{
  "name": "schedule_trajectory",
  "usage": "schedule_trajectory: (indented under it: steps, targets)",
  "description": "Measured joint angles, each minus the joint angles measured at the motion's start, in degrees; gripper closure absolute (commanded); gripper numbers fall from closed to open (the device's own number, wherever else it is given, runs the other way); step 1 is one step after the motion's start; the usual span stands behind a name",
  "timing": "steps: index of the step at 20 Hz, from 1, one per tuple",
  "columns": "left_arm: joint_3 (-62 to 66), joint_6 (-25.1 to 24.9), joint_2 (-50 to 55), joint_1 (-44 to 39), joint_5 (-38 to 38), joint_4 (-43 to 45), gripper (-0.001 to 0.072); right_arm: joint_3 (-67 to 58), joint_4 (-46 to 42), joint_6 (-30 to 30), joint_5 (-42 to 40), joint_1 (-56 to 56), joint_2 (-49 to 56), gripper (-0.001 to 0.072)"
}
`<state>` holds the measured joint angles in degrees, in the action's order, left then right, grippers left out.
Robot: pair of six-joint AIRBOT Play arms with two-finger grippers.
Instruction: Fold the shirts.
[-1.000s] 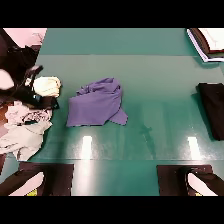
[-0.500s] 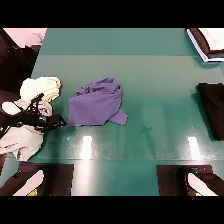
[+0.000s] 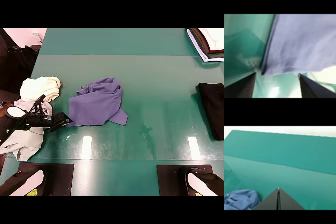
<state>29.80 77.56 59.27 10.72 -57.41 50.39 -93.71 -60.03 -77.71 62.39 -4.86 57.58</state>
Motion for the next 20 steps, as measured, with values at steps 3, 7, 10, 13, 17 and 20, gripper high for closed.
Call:
schedule_trajectory:
  steps: [3,7,10,13,17,20]
  targets:
    - [-0.2,-0.9,0.8,0.0,0.7,-2.3,0.0107,0.0,0.0,0.0,0.4,0.0,0.0,0.0695]
    - [-0.3,-2.2,1.2,0.0,1.2,-3.3,0.0359,0.0,0.0,0.0,0.6,0.0,0.0,0.0695]
    - [-0.3,-3.3,1.3,0.0,0.9,-4.0,0.0683,0.0,0.0,0.0,0.8,0.0,0.0,0.0695]
    - [0.2,-3.9,1.3,0.0,0.7,-4.3,0.0682,0.0,0.0,0.0,1.1,0.0,0.0,0.0695]
    - [6.7,-4.5,0.9,0.0,-1.7,-4.2,0.0682,4.7,0.2,-1.4,5.0,-0.1,0.0,0.043]
    - [16.1,-5.1,0.0,0.0,-4.7,-4.2,0.0681,15.4,0.4,-2.7,7.7,-1.5,0.4,0.0255]
